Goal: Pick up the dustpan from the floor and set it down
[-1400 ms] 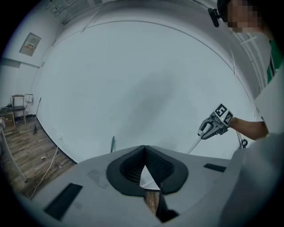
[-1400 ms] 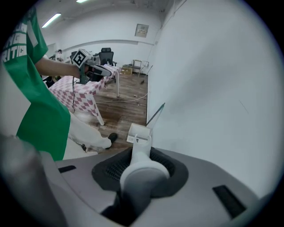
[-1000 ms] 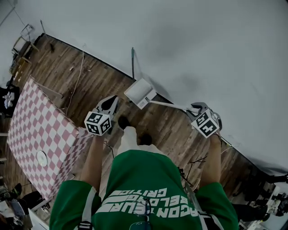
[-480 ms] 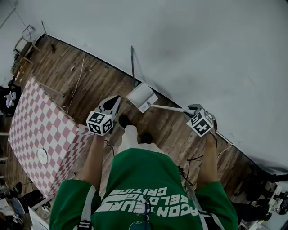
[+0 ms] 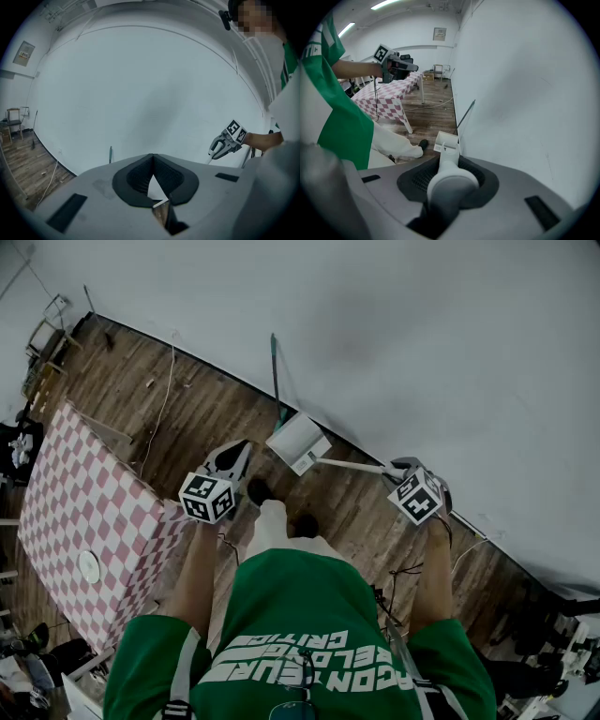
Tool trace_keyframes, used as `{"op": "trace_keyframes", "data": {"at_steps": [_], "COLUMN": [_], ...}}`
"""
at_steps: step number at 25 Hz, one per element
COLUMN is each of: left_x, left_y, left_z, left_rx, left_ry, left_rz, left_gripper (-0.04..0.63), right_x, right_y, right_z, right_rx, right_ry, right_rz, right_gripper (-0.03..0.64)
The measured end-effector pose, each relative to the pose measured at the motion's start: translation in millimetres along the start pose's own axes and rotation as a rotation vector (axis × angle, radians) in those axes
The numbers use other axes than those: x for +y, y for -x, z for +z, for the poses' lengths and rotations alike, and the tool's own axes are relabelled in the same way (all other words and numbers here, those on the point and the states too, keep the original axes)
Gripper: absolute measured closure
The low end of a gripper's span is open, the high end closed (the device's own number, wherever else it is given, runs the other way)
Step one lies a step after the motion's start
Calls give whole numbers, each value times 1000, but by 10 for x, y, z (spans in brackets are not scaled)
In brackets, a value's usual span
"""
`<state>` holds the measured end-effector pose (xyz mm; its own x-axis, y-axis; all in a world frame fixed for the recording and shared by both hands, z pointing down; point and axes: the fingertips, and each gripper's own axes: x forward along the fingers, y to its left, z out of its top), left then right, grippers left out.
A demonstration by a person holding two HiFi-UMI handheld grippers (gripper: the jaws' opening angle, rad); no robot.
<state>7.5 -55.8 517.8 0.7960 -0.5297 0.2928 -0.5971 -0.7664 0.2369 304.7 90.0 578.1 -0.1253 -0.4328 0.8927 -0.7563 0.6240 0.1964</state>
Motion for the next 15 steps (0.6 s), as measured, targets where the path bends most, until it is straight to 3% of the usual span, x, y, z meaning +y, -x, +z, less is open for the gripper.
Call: {"op": "trace_keyframes", "data": {"at_steps": [15], "left_x": [153], "left_y": [-64], "left_z": [-65], "left_rx": [15], "left_ry": [28], "left_rz": [6], "left_gripper": [592], "right_x": [-76], "right_y": [-215], "right_z": [51], "right_rx": [47], "right_ry": [33], "right_rz": [-6], "right_gripper": [499]}}
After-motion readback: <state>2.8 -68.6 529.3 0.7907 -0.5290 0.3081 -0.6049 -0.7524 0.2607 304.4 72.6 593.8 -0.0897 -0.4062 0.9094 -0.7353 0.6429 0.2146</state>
